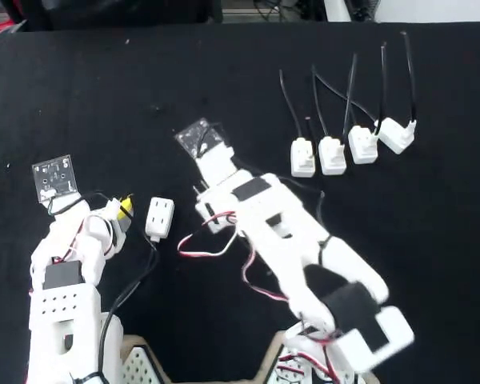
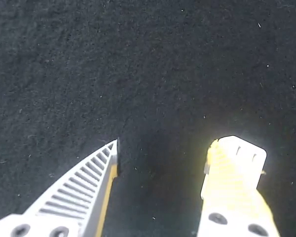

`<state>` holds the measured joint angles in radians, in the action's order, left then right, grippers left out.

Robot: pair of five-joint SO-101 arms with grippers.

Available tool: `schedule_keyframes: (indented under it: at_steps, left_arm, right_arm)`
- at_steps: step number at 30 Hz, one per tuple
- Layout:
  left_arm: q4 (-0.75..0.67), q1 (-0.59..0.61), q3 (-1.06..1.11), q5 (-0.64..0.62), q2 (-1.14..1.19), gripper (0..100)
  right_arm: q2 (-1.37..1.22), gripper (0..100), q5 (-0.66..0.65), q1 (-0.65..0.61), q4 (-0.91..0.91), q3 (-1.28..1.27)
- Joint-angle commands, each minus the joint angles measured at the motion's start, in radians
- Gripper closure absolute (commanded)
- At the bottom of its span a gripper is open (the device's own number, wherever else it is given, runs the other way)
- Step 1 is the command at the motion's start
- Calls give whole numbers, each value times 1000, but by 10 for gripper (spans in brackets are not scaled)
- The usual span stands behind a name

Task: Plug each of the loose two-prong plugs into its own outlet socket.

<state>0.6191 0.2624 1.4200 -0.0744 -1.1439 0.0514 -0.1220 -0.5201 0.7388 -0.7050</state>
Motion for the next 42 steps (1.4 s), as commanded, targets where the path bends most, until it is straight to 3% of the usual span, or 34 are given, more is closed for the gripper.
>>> schedule_keyframes:
  at_steps: [1, 12, 21, 30, 35, 42]
  left_arm:
    - [3, 4, -15, -5, -11, 712]
    - [3, 4, -15, -5, -11, 712]
    - [3, 4, -16, -5, -11, 712]
    - [3, 4, -16, -5, -11, 712]
    - [3, 4, -16, -5, -11, 712]
    - [3, 4, -16, -5, -11, 712]
  right_arm:
    - [-39, 854, 0, -43, 11, 65]
    - [-5, 878, 75, 40, 104, 189]
    - [-143, 877, 75, -74, 61, 185]
    - [-136, 881, 75, -106, 69, 180]
    - [-136, 943, 75, -104, 100, 186]
    - [-54, 875, 80, -106, 196, 216]
